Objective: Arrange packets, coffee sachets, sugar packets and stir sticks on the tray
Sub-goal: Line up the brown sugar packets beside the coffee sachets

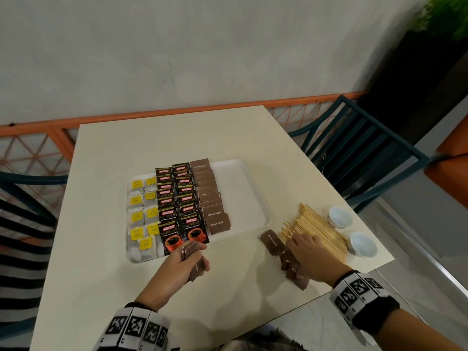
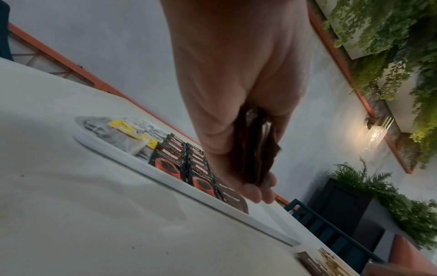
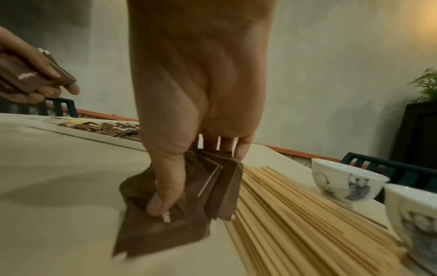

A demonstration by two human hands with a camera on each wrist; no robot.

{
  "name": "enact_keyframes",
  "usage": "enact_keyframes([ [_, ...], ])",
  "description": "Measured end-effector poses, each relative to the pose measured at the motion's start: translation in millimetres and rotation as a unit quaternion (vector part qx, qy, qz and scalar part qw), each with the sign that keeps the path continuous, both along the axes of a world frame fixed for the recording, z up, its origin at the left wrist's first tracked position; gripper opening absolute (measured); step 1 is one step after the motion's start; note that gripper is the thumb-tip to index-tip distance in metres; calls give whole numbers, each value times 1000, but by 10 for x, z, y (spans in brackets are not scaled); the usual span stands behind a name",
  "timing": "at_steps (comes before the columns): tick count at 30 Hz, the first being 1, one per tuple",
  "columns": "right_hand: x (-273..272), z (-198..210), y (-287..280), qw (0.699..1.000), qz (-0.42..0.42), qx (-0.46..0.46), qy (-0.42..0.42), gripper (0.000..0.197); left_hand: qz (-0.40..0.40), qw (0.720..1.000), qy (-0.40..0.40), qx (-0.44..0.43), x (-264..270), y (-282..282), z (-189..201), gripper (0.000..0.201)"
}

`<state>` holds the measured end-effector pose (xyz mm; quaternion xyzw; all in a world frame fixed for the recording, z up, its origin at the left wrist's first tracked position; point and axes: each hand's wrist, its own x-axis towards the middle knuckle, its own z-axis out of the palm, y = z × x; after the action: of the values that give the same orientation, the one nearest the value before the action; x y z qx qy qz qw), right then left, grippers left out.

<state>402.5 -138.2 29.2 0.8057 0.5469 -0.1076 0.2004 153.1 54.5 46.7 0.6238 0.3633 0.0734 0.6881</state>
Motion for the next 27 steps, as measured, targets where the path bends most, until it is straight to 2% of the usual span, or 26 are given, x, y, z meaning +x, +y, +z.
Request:
enact_keyframes([
  [5, -131, 73, -94, 995, -3, 54, 81, 35, 12, 1000, -14, -8, 16, -4, 10, 17],
  [9, -281, 245, 18, 969, -83, 128, 195, 36, 12, 999, -34, -11, 74, -32, 31, 19],
  [12, -483, 432, 289, 896, -165, 253, 326, 33, -2, 998, -52, -20, 125, -68, 55, 33],
  [14, -650, 533, 501, 816, -215, 326, 427, 29, -1, 997, -70, -27, 145, -68, 94, 54],
  [16, -835, 601, 688, 722, -253, 342, 546, 31, 9, 996, -83, -24, 162, -50, 115, 80],
  [17, -923, 610, 770, 698, -251, 337, 579, 32, 14, 996, -88, -26, 172, -42, 119, 88],
  [18, -1007, 577, 843, 698, -231, 331, 592, 32, 25, 994, -94, -42, 180, -34, 122, 87],
  [19, -1100, 557, 908, 700, -201, 328, 602, 29, 43, 991, -99, -72, 187, -29, 136, 76],
  [21, -1253, 493, 997, 724, -146, 316, 595, 26, 74, 983, -103, -130, 190, -28, 174, 49],
  [22, -1312, 464, 1023, 743, -120, 308, 582, 30, 81, 982, -94, -140, 186, -19, 174, 44],
  [23, -1355, 430, 1041, 771, -98, 294, 557, 39, 82, 981, -85, -151, 174, -15, 168, 41],
  [25, -1357, 369, 1036, 863, -86, 225, 444, 55, 69, 980, -75, -170, 134, -14, 161, 35],
  [26, -1329, 331, 1017, 895, -84, 192, 393, 57, 61, 979, -72, -180, 110, -19, 160, 33],
  [27, -1296, 323, 987, 909, -79, 170, 373, 58, 56, 978, -70, -191, 82, -25, 152, 33],
])
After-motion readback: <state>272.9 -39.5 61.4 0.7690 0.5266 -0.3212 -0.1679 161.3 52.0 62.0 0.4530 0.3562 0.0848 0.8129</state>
